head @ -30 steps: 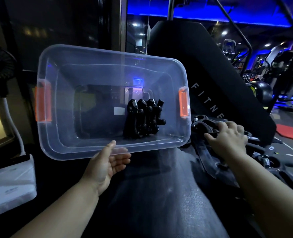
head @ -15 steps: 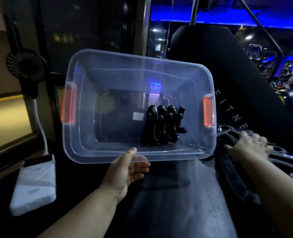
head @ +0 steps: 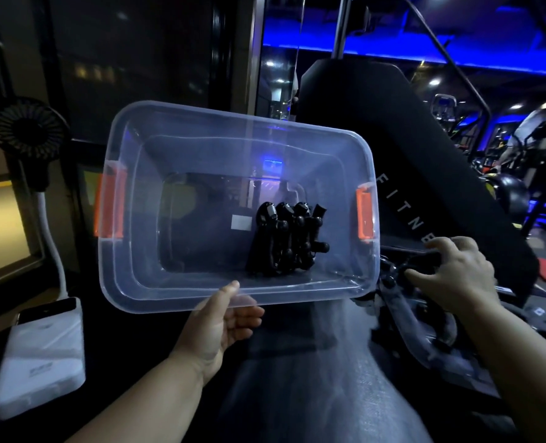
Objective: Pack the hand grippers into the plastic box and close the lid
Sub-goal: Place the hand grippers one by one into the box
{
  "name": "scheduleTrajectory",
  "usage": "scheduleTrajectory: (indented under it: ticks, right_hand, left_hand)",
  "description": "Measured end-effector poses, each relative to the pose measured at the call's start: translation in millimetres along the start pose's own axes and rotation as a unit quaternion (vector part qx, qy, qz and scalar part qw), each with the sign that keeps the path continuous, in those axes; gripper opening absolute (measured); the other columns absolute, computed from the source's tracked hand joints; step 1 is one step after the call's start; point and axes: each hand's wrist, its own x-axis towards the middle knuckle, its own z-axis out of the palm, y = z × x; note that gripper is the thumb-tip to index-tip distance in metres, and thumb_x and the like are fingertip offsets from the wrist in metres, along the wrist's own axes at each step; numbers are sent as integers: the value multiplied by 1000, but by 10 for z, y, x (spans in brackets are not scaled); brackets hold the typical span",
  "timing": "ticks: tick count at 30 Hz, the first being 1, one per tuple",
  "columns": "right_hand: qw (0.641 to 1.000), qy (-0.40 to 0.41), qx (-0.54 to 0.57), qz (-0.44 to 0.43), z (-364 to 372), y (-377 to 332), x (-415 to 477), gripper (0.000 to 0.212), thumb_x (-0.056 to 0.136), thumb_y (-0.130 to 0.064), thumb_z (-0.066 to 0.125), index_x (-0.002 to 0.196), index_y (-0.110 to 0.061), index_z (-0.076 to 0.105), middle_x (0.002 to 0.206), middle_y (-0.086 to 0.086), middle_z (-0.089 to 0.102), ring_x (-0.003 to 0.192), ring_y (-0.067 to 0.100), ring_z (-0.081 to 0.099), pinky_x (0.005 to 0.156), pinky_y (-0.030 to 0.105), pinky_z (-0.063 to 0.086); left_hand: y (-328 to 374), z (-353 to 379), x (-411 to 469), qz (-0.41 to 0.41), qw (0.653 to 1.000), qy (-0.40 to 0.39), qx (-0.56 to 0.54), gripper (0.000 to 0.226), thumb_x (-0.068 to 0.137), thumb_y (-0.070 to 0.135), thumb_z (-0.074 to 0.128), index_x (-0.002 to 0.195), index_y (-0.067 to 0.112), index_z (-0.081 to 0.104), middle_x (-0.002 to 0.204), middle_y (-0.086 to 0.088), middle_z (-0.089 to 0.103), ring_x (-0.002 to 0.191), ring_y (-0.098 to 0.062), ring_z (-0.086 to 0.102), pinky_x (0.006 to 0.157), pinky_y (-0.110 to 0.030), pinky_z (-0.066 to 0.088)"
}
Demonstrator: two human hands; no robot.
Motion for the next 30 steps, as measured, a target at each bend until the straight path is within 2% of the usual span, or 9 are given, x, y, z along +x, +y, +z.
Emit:
scheduleTrajectory:
  ticks: [6, 10, 12, 14, 17, 21, 25, 27, 30]
  right_hand:
    - [993, -12, 109, -34, -331, -23, -139, 52, 65, -33, 80, 113, -24, 61, 125, 8, 45, 111, 32, 51, 99, 45, 43]
    - [982, -98, 153, -51, -477, -94, -169, 54, 70, -22, 78, 119, -26, 55, 125, 7, 47, 114, 26, 47, 93, 33, 37]
    - [969, -155, 180, -63, -516, -153, -215, 57, 67, -26, 78, 117, -31, 52, 120, 3, 51, 107, 20, 48, 87, 30, 36]
    - [950, -200, 234, -54, -525, -224, -281, 56, 61, -25, 73, 113, -33, 51, 114, 1, 56, 98, 20, 53, 80, 31, 41]
    - [927, -251, 277, -44, -471, -279, -365, 60, 54, -23, 65, 112, -32, 54, 112, -1, 59, 93, 17, 58, 80, 32, 48]
    - [917, -271, 289, -43, -441, -334, -409, 63, 53, -23, 60, 115, -30, 55, 114, -4, 59, 98, 15, 58, 84, 33, 48]
    - [901, -285, 328, -13, -408, -366, -437, 55, 53, -27, 60, 106, -44, 58, 105, 1, 65, 88, 17, 61, 82, 34, 48]
    - [889, -282, 359, 11, -359, -370, -457, 51, 65, -21, 62, 109, -46, 59, 101, 8, 69, 86, 21, 66, 89, 41, 50]
    - [877, -267, 397, 46, -273, -397, -508, 52, 83, -3, 55, 122, -39, 55, 93, 8, 70, 82, 21, 69, 89, 37, 52]
  left_hand:
    - [16, 10, -34, 0, 1000, 7, 8, 36, 94, 30, 48, 79, 2, 66, 76, -17, 72, 65, -22, 66, 61, -30, 48]
    - [25, 20, -53, -1, 1000, 10, 14, 36, 94, 30, 49, 78, 3, 66, 74, -16, 72, 65, -22, 65, 61, -30, 48]
    - [25, 17, -59, 0, 1000, 11, 17, 37, 94, 30, 49, 78, 3, 67, 74, -16, 72, 65, -22, 66, 62, -30, 48]
    - [24, 11, -65, 0, 1000, 11, 19, 37, 94, 31, 49, 78, 3, 67, 75, -15, 72, 66, -21, 66, 63, -30, 49]
    - [21, 11, -74, -1, 1000, 10, 17, 36, 94, 31, 50, 79, 3, 67, 76, -16, 72, 67, -22, 66, 63, -30, 49]
    - [19, 15, -74, -2, 1000, 7, 14, 36, 94, 30, 49, 78, 3, 67, 74, -15, 72, 65, -21, 66, 62, -29, 49]
    - [19, 9, -74, -3, 1000, 5, 9, 36, 95, 30, 49, 78, 3, 66, 73, -15, 72, 64, -21, 66, 60, -29, 49]
    - [20, 16, -74, -2, 1000, 3, 8, 36, 95, 29, 49, 78, 3, 66, 73, -14, 72, 63, -20, 66, 60, -28, 49]
    - [24, 23, -68, -4, 1000, 1, 3, 36, 95, 29, 48, 77, 3, 66, 72, -14, 72, 61, -19, 66, 59, -28, 48]
